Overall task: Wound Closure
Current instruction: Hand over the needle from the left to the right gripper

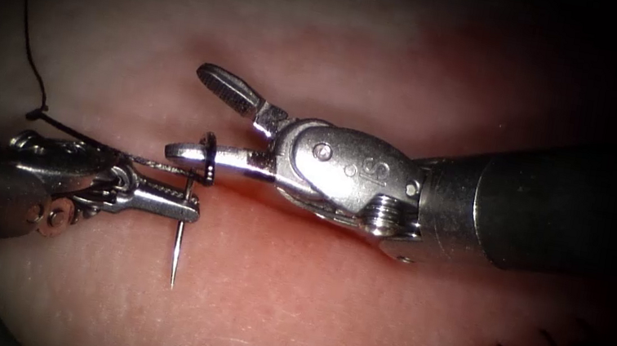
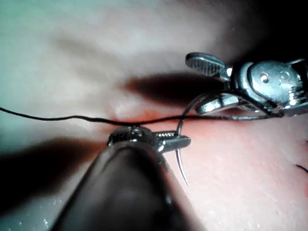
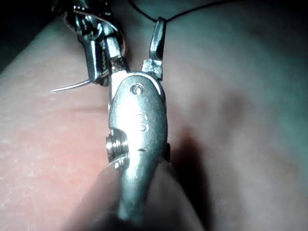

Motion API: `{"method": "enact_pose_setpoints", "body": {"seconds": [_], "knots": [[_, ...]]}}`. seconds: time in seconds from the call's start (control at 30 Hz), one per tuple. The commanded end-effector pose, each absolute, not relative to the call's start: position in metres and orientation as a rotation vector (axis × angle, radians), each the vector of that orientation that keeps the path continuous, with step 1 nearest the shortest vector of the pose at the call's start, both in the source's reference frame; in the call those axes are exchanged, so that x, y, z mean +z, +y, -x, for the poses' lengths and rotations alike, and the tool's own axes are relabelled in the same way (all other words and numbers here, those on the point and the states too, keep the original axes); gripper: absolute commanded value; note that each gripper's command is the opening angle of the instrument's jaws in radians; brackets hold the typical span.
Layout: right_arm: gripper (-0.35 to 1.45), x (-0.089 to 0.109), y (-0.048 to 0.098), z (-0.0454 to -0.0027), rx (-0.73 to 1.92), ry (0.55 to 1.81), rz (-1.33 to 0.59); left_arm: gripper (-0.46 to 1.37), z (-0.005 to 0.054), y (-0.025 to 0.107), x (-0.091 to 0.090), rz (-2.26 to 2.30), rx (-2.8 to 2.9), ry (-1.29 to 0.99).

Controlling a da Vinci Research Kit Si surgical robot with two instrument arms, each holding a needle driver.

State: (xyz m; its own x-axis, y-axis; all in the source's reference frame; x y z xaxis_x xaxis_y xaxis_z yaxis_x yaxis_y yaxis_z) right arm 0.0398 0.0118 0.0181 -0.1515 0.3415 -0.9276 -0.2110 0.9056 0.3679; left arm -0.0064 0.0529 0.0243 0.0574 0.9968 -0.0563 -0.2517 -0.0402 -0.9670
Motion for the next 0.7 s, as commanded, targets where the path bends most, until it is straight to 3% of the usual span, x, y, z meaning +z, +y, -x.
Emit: {"method": "enact_pose_setpoints", "body": {"seconds": [0.03, 0.07, 0.13, 0.17, 0.67, 0.7], "knots": [[1.01, 0.0182, 0.0119, -0.0398, 0.478, 1.655, -0.096, -0.35, 0.0064, 0.0528, 0.0243, 1.094, 1.302, -0.961], [0.75, 0.0183, 0.0119, -0.0398, 0.469, 1.655, -0.084, -0.35, 0.0064, 0.0528, 0.0243, 1.094, 1.302, -0.961], [-0.07, 0.0183, 0.012, -0.0398, 0.468, 1.655, -0.086, -0.35, 0.0064, 0.0528, 0.0243, 1.097, 1.3, -0.961], [-0.34, 0.0183, 0.0122, -0.0397, 0.462, 1.656, -0.082, -0.35, 0.0064, 0.0527, 0.0243, 1.097, 1.3, -0.961], [-0.35, 0.018, 0.0126, -0.0396, 0.415, 1.647, -0.121, -0.35, 0.0067, 0.0526, 0.0239, 1.109, 1.349, -0.939], [-0.35, 0.018, 0.0126, -0.0395, 0.415, 1.647, -0.121, -0.25, 0.0069, 0.0526, 0.0239, 1.129, 1.377, -0.892]]}}
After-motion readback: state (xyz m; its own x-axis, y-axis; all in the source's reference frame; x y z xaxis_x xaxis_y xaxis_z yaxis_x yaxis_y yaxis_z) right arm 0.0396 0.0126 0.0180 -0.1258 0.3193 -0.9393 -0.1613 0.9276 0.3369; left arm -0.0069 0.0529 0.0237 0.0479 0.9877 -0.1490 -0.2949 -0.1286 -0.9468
